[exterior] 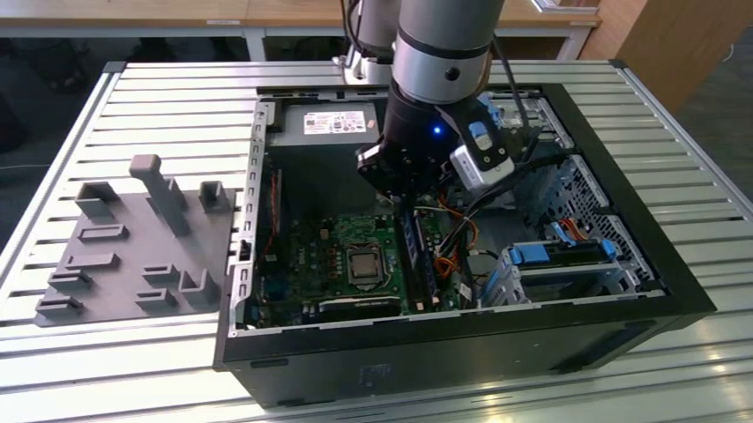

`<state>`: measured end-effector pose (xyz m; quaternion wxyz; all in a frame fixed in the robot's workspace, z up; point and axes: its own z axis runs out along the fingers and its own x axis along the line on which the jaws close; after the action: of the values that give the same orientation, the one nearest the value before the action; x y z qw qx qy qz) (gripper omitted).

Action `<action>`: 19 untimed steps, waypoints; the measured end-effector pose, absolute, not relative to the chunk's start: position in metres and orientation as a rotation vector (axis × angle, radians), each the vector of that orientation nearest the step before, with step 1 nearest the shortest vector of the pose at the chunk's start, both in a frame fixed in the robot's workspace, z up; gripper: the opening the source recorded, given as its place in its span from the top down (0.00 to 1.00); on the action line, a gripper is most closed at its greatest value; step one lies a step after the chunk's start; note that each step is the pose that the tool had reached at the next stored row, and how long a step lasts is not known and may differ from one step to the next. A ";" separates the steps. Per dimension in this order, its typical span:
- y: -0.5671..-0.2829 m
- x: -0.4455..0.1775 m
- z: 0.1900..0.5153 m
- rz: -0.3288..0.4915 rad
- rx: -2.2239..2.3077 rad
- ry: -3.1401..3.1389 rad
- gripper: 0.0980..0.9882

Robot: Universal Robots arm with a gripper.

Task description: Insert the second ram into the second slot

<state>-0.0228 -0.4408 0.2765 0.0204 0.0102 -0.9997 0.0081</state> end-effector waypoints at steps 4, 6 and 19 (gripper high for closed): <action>-0.441 -0.023 0.271 0.025 0.032 -3.101 0.96; -0.441 -0.023 0.269 0.025 0.032 -3.101 0.96; -0.450 -0.022 0.259 0.026 0.005 -3.099 0.96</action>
<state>-0.0220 -0.4499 0.2585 0.0212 0.0016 -0.9997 0.0085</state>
